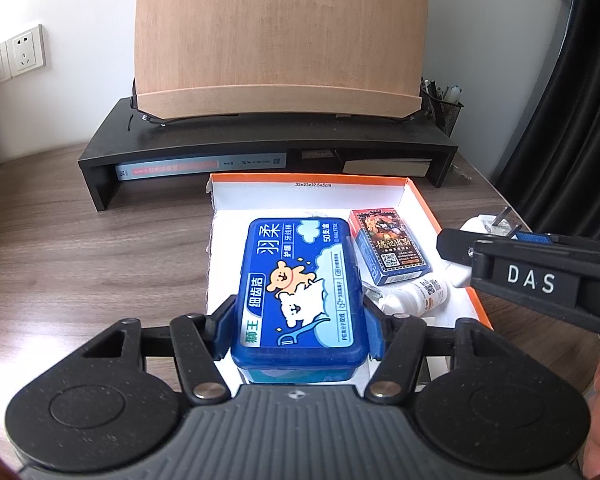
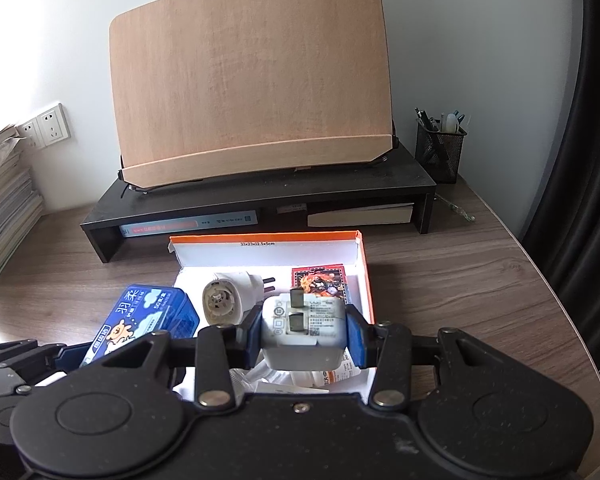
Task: Organize rigid objects
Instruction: 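Hold the blue box and charger cube above the white box with both tools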
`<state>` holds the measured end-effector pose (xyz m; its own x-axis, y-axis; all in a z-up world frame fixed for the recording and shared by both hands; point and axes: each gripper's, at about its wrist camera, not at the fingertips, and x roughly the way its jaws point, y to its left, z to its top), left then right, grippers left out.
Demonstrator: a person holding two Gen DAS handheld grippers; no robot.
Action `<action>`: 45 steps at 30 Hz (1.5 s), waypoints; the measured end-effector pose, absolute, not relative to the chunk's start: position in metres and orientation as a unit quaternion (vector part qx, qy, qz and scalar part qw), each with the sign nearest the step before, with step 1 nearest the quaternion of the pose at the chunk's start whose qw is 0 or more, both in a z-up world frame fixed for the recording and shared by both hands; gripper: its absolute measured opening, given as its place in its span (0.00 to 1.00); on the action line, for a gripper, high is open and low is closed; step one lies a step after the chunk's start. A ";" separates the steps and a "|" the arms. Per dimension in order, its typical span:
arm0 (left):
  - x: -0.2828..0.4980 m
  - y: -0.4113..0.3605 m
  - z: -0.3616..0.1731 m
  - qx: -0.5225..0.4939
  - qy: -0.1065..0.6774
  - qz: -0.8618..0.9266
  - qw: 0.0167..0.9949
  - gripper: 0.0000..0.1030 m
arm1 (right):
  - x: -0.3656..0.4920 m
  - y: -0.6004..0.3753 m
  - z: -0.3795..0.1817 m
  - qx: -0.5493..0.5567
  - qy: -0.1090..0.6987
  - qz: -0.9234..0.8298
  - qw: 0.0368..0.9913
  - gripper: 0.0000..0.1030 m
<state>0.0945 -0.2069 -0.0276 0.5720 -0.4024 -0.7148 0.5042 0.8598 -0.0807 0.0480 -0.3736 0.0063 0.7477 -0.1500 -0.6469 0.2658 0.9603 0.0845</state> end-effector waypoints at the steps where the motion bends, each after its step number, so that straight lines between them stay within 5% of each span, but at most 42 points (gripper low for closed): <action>1: 0.095 -0.207 -0.028 0.066 0.386 -0.257 0.884 0.60 | 0.049 -0.374 0.006 0.086 0.338 -0.112 0.931 0.50; 45: 0.097 -0.210 -0.033 0.072 0.392 -0.266 0.878 0.60 | 0.058 -0.378 -0.003 0.088 0.346 -0.117 0.927 0.50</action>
